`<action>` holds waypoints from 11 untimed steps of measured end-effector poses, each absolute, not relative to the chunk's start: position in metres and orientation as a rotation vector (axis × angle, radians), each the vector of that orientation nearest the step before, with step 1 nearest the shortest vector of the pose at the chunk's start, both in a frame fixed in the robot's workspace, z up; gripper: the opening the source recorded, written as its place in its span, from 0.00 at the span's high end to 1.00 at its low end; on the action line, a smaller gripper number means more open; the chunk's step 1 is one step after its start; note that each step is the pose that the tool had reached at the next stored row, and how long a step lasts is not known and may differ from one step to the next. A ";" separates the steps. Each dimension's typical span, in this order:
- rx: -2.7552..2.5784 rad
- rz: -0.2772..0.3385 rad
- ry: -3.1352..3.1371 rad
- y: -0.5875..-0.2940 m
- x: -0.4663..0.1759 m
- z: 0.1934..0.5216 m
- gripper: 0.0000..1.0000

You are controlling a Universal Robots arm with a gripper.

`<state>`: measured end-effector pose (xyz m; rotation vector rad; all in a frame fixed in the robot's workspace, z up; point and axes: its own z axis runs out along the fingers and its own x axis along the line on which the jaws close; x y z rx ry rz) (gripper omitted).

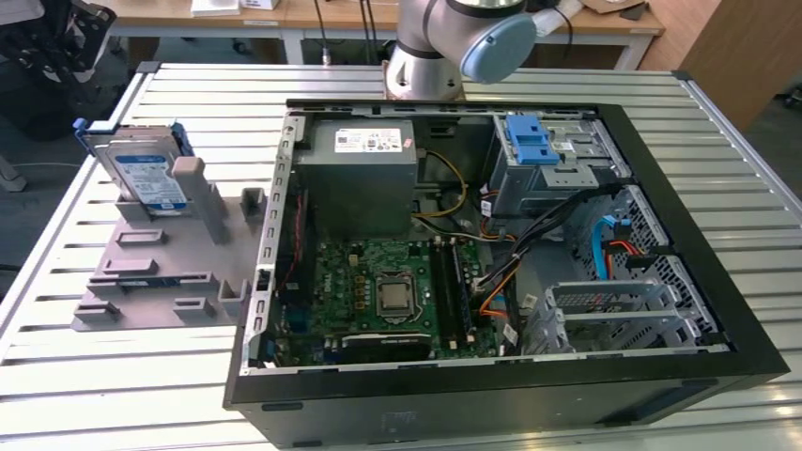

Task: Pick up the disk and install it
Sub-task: 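Reach for the disk, then pick up the disk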

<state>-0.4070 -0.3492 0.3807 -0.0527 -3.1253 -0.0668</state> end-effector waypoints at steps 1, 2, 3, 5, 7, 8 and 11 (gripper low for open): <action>-0.053 -0.067 -3.125 -0.349 -0.407 0.381 0.89; -0.053 -0.067 -3.125 -0.349 -0.407 0.381 0.89; -0.053 -0.067 -3.125 -0.349 -0.407 0.381 0.89; -0.053 -0.067 -3.125 -0.349 -0.407 0.381 0.89; -0.053 -0.067 -3.125 -0.349 -0.407 0.381 0.89; -0.053 -0.067 -3.125 -0.349 -0.407 0.381 0.89; -0.053 -0.067 -3.125 -0.349 -0.407 0.381 0.89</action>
